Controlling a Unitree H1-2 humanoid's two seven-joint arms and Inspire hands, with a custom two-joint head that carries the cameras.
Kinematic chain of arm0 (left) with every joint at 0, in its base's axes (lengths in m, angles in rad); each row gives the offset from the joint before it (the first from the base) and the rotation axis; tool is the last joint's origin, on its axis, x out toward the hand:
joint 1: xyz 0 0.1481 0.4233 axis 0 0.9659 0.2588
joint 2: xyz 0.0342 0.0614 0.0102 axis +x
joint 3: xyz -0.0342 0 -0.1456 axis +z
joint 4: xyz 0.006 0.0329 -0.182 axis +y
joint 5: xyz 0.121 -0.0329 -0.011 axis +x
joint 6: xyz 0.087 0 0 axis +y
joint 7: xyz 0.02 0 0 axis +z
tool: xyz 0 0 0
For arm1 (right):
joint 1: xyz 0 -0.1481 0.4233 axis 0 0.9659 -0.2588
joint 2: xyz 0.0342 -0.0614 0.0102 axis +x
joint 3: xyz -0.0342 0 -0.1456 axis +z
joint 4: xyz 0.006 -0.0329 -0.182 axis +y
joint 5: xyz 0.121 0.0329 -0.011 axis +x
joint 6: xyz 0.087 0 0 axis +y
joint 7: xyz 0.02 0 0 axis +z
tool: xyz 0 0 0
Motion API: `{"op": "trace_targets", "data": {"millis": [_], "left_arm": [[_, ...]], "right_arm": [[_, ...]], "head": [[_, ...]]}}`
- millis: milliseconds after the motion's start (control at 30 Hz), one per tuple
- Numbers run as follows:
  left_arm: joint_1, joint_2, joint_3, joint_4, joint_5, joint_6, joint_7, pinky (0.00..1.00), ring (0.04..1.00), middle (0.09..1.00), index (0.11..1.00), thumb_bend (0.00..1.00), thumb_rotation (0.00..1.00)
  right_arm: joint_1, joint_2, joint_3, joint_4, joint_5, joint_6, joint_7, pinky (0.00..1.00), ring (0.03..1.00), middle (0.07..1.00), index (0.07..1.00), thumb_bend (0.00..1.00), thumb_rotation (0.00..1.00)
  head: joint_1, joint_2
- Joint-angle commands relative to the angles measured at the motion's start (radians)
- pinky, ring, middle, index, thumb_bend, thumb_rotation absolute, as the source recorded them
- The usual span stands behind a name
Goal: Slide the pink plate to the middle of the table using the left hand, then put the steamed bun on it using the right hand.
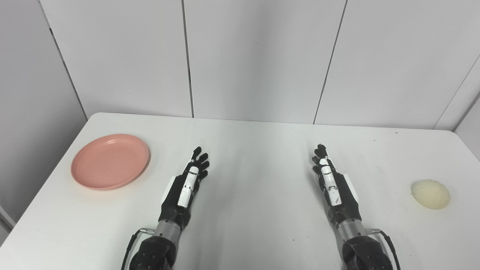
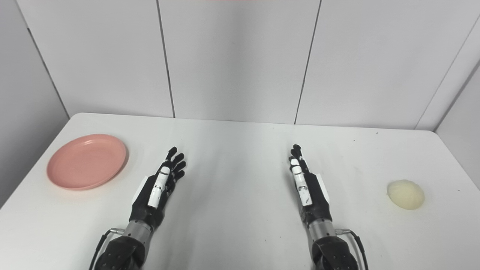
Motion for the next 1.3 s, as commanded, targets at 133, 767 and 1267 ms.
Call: {"op": "trace_targets", "data": {"millis": [133, 767, 1267], "left_arm": [[0.086, 0.017, -0.004, 0.069, 0.003, 0.049, -0.013, 0.96, 0.955, 0.967, 0.973, 0.44, 1.00], [0.082, 0.017, -0.005, 0.084, 0.000, 0.039, -0.016, 0.97, 0.956, 0.965, 0.974, 0.44, 1.00], [0.043, -0.007, -0.029, 0.185, 0.021, -0.021, -0.003, 0.96, 0.953, 0.967, 0.977, 0.44, 1.00]], "right_arm": [[0.051, 0.009, 0.005, 0.040, 0.009, -0.009, 0.004, 1.00, 0.991, 0.996, 1.000, 0.17, 1.00], [0.046, 0.009, 0.004, 0.056, 0.008, -0.020, 0.004, 1.00, 0.990, 0.995, 0.999, 0.17, 1.00], [0.050, -0.018, -0.013, 0.039, 0.040, 0.004, 0.028, 1.00, 1.000, 1.000, 1.000, 0.13, 1.00]], "head": [[0.001, 0.001], [0.005, -0.003], [0.215, -0.056]]}}
